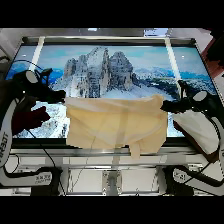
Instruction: Fold the shirts.
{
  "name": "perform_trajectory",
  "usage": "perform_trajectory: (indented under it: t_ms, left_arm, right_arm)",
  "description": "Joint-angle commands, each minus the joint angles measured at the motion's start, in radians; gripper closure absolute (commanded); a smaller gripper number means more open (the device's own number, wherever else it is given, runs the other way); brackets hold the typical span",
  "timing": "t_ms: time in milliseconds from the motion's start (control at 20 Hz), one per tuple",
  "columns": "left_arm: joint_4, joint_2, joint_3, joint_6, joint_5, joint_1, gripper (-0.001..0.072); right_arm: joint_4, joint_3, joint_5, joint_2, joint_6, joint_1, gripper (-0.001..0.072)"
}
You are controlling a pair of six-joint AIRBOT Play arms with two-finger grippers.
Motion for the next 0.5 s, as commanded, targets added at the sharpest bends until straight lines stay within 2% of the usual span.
perform_trajectory:
  t_ms: [0,100,250,350,450]
  left_arm:
    - [0.012,0.098,0.018,0.045,-0.095,0.001,0.0006]
    - [0.011,0.097,0.008,0.044,-0.200,0.001,0.0006]
    - [0.014,0.101,-0.044,0.047,-0.310,0.001,0.0006]
    - [-0.034,0.133,-0.141,0.049,-0.303,0.001,0.0006]
    - [-0.075,0.211,-0.313,0.055,-0.208,0.001,0.0006]
  right_arm:
    - [-0.048,0.024,0.064,0.134,0.000,-0.044,0.0416]
    - [-0.051,0.024,0.128,0.177,0.000,-0.066,0.0416]
    - [-0.100,0.015,0.303,0.190,0.000,-0.094,0.0416]
    - [-0.101,-0.037,0.369,0.196,0.000,-0.114,0.0416]
    - [-0.100,-0.132,0.374,0.221,0.000,-0.114,0.0416]
